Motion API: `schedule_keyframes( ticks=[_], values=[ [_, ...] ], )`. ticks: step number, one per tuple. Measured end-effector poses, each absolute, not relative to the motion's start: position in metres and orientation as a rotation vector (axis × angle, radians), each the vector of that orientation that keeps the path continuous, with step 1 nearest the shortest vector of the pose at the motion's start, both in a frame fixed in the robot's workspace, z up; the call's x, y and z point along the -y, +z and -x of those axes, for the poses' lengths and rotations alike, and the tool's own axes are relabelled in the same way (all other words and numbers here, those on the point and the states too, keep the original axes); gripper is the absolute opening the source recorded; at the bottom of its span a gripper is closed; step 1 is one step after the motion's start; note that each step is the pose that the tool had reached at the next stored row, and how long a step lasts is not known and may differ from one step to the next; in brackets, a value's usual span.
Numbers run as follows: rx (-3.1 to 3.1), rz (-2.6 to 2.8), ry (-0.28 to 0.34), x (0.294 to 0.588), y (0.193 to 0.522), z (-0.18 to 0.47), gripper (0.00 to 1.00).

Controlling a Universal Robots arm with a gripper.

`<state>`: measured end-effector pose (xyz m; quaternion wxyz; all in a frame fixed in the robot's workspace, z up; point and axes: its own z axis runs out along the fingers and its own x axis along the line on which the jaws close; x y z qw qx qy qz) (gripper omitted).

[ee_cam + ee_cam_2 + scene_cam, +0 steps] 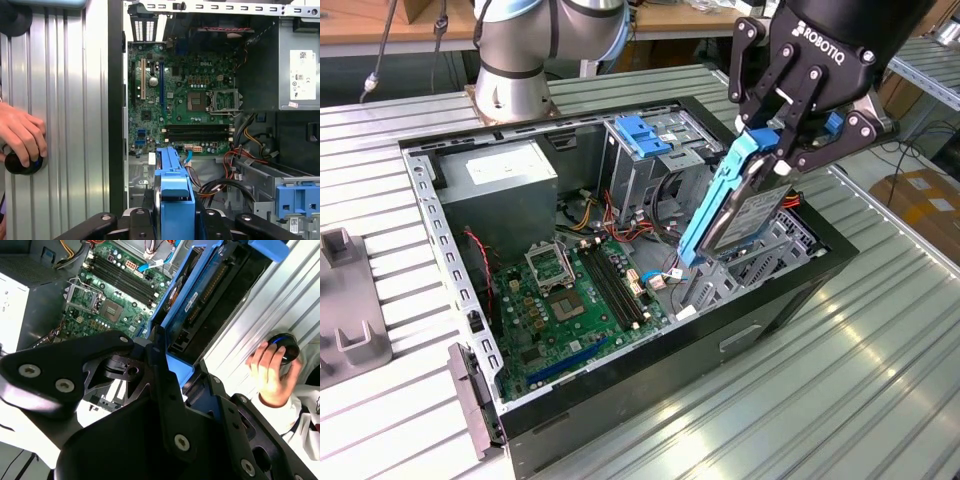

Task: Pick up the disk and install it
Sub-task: 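Insert the disk into the insertion slot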

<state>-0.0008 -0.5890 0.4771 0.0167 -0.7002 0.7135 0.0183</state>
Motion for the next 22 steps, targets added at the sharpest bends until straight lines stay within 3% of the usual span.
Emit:
schedule_keyframes(
  ticks=[22],
  values=[
    [-2.249, 2.144, 0.057, 0.589, 0.466, -0.046, 0.37]
  ],
)
